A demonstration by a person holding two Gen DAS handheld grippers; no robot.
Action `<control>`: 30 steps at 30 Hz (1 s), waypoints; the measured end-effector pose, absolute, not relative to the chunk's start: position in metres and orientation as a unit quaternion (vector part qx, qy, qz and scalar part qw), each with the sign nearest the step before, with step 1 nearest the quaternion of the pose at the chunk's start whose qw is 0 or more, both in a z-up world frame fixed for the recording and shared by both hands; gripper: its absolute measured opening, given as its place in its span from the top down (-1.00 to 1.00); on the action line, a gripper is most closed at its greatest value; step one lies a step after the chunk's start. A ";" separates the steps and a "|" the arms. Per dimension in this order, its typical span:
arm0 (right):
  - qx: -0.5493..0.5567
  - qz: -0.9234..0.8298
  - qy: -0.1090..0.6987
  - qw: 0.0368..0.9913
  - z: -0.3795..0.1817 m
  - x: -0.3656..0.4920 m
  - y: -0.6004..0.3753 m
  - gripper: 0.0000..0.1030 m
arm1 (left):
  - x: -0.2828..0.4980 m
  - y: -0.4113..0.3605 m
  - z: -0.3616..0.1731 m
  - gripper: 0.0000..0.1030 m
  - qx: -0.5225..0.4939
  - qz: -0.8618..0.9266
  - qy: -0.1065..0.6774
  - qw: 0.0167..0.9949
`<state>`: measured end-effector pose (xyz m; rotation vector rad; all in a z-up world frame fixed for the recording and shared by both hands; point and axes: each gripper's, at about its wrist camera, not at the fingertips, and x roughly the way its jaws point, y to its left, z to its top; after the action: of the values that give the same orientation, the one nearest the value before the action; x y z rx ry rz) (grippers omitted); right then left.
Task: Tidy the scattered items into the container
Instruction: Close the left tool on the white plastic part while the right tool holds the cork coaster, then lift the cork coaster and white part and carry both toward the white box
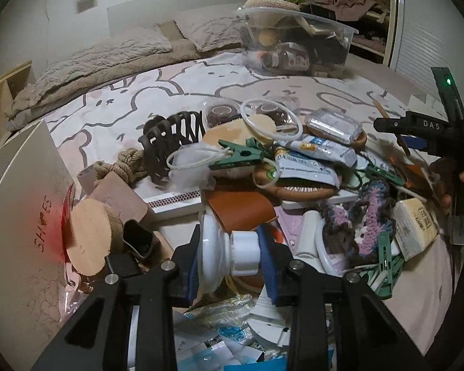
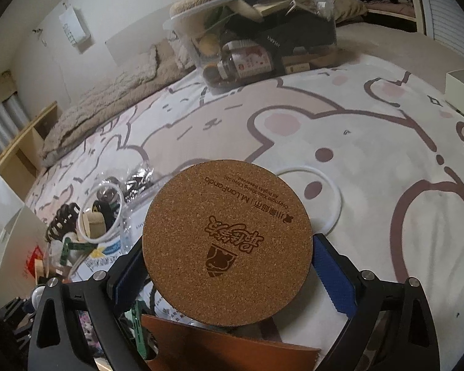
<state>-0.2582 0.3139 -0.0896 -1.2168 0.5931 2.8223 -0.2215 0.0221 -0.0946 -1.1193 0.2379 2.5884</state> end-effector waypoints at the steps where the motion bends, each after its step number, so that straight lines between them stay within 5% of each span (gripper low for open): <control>1: -0.385 0.903 0.190 0.006 -0.088 -0.258 0.314 -0.90 | -0.221 0.021 -0.093 0.36 -0.387 0.906 0.084 0.152; 30: -0.284 0.948 0.138 -0.022 -0.028 -0.229 0.285 -0.90 | -0.213 -0.016 -0.048 0.36 -0.309 0.945 0.029 0.106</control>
<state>-0.2292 0.2852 -0.0282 -0.9060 0.4394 3.0216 -0.2130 -0.0159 -0.0483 -0.9098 0.0850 2.7821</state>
